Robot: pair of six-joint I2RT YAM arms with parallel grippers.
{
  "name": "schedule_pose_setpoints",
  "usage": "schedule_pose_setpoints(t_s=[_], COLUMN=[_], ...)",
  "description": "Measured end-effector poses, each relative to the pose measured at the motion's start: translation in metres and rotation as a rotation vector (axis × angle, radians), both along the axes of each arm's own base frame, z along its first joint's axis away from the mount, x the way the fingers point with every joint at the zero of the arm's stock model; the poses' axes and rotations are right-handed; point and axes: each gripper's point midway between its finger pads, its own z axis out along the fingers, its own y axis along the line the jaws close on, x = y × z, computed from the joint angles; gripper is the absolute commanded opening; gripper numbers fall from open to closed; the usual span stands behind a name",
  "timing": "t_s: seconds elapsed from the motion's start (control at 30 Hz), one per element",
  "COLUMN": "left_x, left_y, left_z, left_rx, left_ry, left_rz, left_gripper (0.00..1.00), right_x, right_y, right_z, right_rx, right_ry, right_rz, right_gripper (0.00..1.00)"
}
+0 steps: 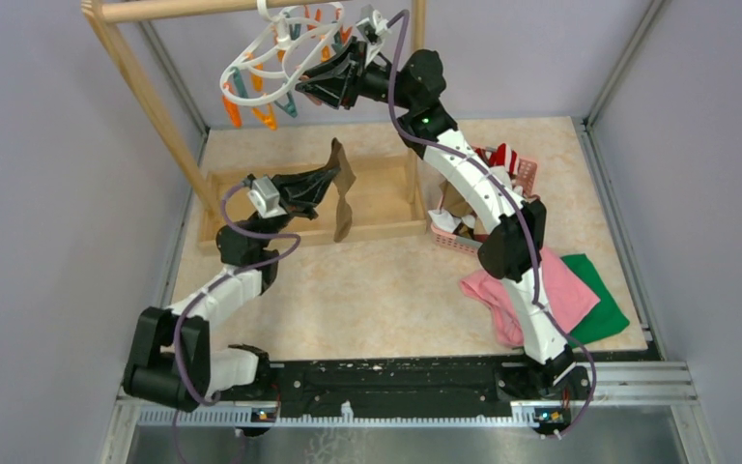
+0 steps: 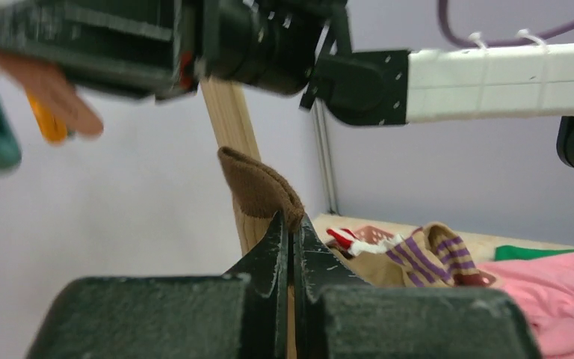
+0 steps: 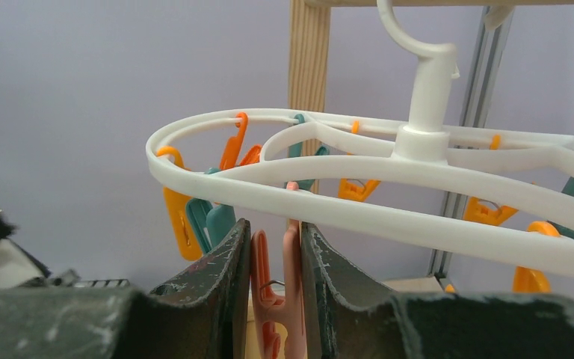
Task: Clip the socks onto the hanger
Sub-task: Clamp the sock onto the hanger.
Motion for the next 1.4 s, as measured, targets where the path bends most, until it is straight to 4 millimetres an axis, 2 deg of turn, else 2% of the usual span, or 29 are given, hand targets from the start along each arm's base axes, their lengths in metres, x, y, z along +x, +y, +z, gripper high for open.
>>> schedule_pose_setpoints(t_s=[0.1,0.23,0.47,0.8,1.13,1.4], left_x=[-0.016,-0.012,0.017,0.032,0.060,0.072], left_y=[-0.002,0.010,0.010,-0.009,0.009,-0.001], left_z=[0.024,0.038,0.020,0.015,-0.007,-0.010], left_rx=[0.023,0.031,0.095,0.148,0.141,0.157], left_ry=[-0.151,-0.239,-0.171,-0.152,-0.057,-0.061], left_rz=[0.081,0.203,0.317,0.467,0.648,0.753], left_gripper=[0.00,0.00,0.00,0.00,0.00,0.00], right_x=[0.002,0.006,0.013,0.014,0.013,0.013], right_y=[0.000,0.001,0.003,0.008,0.007,0.007], right_z=[-0.002,-0.004,-0.009,-0.011,-0.009,-0.009], right_rx=[-0.007,-0.013,-0.029,-0.043,-0.044,-0.044], right_ry=[0.003,0.009,0.031,0.063,0.068,0.072], right_rz=[-0.009,-0.028,-0.065,-0.098,-0.100,-0.098], right_gripper=[0.10,0.10,0.09,0.09,0.09,0.09])
